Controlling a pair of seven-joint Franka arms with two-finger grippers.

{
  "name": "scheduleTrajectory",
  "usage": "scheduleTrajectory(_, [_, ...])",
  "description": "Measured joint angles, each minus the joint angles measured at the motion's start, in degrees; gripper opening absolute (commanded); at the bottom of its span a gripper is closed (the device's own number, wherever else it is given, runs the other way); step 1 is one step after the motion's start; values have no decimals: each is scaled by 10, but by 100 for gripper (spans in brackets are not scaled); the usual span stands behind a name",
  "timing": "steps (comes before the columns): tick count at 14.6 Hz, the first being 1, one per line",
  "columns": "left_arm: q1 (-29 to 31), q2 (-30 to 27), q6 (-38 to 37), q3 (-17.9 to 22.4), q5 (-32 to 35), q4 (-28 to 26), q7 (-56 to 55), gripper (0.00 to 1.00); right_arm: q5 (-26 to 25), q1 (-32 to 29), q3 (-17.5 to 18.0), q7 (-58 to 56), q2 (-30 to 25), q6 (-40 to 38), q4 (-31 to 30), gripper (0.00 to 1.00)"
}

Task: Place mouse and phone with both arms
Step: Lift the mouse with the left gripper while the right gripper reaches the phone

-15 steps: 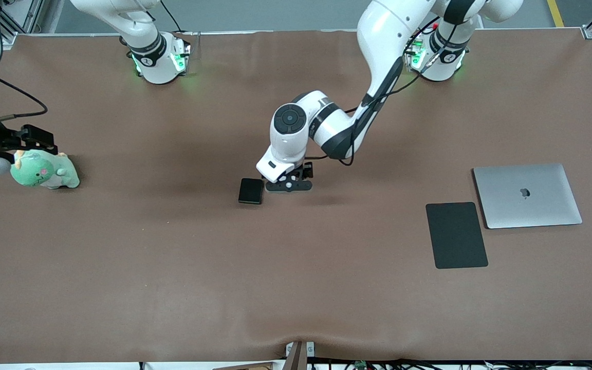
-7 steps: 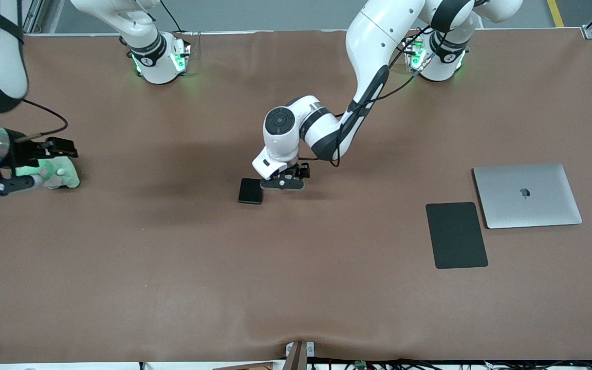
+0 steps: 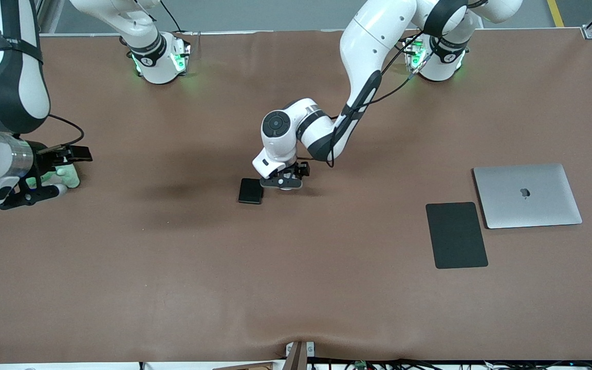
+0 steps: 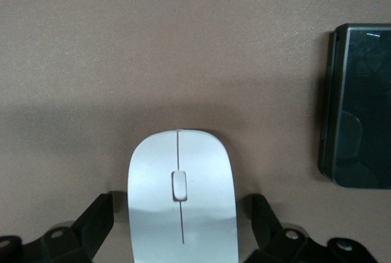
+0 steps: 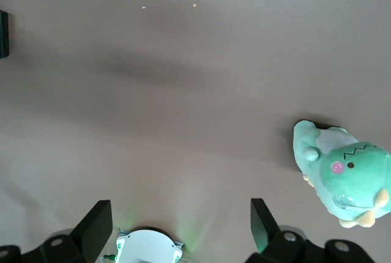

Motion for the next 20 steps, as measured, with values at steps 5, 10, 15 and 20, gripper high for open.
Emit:
scheduleTrajectory(5, [0,0,0,0,-1,7,-20,0,30,45,3,18,6,10,0,100])
scheduleTrajectory(10, [3,-13,-28,3,-1,18,-22,0,92,99,5,84,30,56,0,100])
scheduleTrajectory(15, [67,-83,-90,8,-14,28,-20,0,97,148,6,133,70,119,-1,100])
scheduleTrajectory(20, [189,-165,-198,10,-81,29,111,0,119,175,6,156,127,196,-2,100])
